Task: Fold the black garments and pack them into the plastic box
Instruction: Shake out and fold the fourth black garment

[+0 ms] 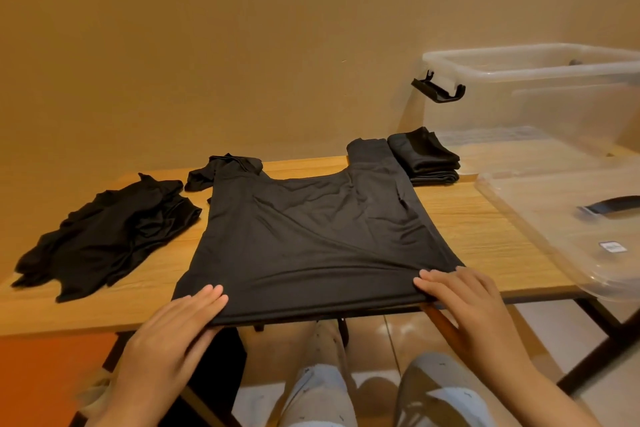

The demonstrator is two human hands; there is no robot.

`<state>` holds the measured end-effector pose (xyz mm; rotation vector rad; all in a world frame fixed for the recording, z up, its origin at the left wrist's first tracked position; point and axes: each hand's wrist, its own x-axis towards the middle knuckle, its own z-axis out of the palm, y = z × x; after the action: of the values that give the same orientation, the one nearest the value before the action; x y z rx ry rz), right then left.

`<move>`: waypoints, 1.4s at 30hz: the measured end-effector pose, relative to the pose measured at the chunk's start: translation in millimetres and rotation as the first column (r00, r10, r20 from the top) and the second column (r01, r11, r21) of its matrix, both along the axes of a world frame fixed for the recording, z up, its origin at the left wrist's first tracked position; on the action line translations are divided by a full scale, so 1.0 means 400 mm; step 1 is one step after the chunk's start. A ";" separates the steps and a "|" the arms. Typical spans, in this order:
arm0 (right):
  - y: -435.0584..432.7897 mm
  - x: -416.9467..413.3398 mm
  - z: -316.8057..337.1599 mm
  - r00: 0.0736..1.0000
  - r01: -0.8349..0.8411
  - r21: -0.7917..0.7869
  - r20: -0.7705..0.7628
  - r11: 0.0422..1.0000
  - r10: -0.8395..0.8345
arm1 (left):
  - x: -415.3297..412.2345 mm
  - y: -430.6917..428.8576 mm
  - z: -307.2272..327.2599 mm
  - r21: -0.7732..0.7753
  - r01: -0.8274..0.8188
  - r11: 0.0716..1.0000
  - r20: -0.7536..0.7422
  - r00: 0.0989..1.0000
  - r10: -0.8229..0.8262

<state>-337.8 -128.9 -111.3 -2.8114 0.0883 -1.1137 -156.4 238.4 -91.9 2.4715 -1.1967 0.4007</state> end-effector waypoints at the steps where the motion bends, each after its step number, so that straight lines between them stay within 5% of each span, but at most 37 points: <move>1: -0.008 -0.004 0.000 0.999 -0.028 -0.007 0.036 1.000 0.028 | 0.002 0.007 0.002 -0.020 0.019 1.000 0.021 1.000 -0.019; 5: -0.050 -0.020 0.035 0.990 -0.138 0.064 0.049 0.988 0.135 | 0.007 0.022 0.045 -0.085 0.080 0.993 0.025 0.997 -0.078; 11: -0.068 0.042 0.146 0.989 -0.094 0.230 0.134 0.969 0.064 | 0.054 -0.033 0.141 -0.268 -0.008 0.964 0.002 1.000 0.009; 16: -0.098 0.132 0.273 0.963 -0.092 0.426 0.268 0.900 -0.029 | 0.111 -0.121 0.274 -0.576 -0.117 0.809 -0.200 0.980 -0.001; 21: -0.156 0.204 0.451 0.957 -0.153 0.544 0.290 0.825 -0.013 | 0.192 -0.178 0.454 -0.709 -0.163 0.686 -0.301 0.950 -0.086; 32: -0.184 0.210 0.798 0.889 -0.198 0.445 0.457 0.873 -0.031 | 0.249 -0.181 0.793 -0.742 -0.072 0.666 -0.284 0.934 -0.216; 35: -0.171 0.180 0.840 0.872 -0.293 0.503 0.490 0.813 0.010 | 0.238 -0.163 0.832 -0.708 -0.038 0.705 -0.265 0.940 -0.216; 42: -0.167 0.084 0.884 0.855 -0.500 0.635 0.469 0.589 0.220 | 0.189 -0.126 0.869 -0.805 0.051 0.591 -0.260 0.865 -0.430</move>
<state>-304.2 -195.8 242.2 -1.7607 -0.0655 -1.1054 -80.9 187.9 255.8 1.4796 -0.8800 0.1988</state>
